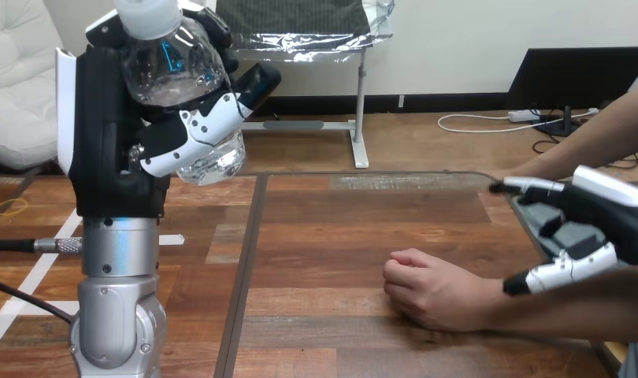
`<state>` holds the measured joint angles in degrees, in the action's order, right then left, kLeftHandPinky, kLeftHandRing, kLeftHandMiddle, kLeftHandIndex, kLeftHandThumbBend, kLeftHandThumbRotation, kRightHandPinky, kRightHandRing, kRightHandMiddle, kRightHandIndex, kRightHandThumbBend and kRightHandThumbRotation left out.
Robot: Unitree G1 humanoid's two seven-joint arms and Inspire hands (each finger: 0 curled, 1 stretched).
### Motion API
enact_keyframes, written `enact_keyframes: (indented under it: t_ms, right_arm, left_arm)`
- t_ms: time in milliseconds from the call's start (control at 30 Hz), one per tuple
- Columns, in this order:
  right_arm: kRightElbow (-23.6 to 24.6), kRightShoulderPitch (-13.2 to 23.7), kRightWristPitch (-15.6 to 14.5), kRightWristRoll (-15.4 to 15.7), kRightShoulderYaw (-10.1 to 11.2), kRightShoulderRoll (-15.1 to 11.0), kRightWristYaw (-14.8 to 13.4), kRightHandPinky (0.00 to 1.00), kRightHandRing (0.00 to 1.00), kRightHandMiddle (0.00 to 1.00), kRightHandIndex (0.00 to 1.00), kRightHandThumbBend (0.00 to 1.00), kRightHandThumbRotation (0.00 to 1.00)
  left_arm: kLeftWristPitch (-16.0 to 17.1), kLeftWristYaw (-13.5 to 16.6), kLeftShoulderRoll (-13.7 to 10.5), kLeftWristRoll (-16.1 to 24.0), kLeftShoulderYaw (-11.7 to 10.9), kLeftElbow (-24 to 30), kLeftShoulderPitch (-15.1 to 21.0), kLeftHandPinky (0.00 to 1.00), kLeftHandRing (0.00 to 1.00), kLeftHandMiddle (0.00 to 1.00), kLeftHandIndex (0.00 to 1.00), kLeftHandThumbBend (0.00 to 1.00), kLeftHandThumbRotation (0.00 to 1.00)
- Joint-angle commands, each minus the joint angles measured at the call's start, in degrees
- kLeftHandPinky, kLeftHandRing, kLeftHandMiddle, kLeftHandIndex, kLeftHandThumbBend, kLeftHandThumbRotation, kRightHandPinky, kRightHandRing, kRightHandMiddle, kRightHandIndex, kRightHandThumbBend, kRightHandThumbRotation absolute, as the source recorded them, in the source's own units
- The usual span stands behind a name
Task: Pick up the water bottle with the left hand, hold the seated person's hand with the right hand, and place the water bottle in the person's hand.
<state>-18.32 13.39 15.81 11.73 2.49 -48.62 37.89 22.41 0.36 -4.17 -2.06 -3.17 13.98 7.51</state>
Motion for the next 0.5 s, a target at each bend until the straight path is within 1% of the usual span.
enact_keyframes:
  t_ms: [0, 67, 167, 233, 367, 467]
  right_arm:
    - [-0.4, 5.2, -1.1, 0.4, -0.8, -1.5, 0.7, 0.74, 0.95, 0.98, 0.95, 1.0, 0.38]
    - [-0.5, 5.4, -1.6, 0.9, -1.1, -1.6, 0.8, 0.75, 0.95, 0.98, 0.95, 1.0, 0.37]
    - [-0.8, 5.6, -1.2, 1.7, -1.5, -1.6, 0.7, 0.75, 0.94, 0.98, 0.94, 1.0, 0.35]
    - [-0.7, 5.7, -1.3, 2.5, -2.1, -1.8, 0.9, 0.75, 0.94, 0.98, 0.94, 1.0, 0.35]
    - [-0.6, 5.9, -1.2, 3.3, -2.8, -2.0, 1.3, 0.74, 0.94, 0.98, 0.94, 1.0, 0.35]
    - [-0.9, 6.1, -0.5, 3.9, -3.4, -2.2, 1.7, 0.74, 0.94, 0.97, 0.94, 1.0, 0.35]
  left_arm:
    - [0.3, -0.2, 0.5, -0.9, -0.3, 0.7, 2.3, 0.22, 0.28, 0.35, 0.38, 0.6, 0.0]
    - [0.4, -0.2, 0.5, -0.9, -0.3, 0.6, 2.3, 0.22, 0.28, 0.35, 0.38, 0.59, 0.0]
    - [0.5, -0.2, 0.5, -0.9, -0.4, 0.5, 2.3, 0.22, 0.28, 0.35, 0.38, 0.59, 0.0]
    - [0.4, -0.2, 0.6, -1.0, -0.4, 0.4, 2.2, 0.22, 0.28, 0.34, 0.38, 0.59, 0.0]
    - [0.5, -0.4, 0.6, -1.3, -0.4, 0.4, 2.2, 0.22, 0.28, 0.34, 0.38, 0.59, 0.0]
    - [0.6, -0.6, 0.6, -1.5, -0.5, 0.2, 2.1, 0.22, 0.28, 0.35, 0.38, 0.59, 0.0]
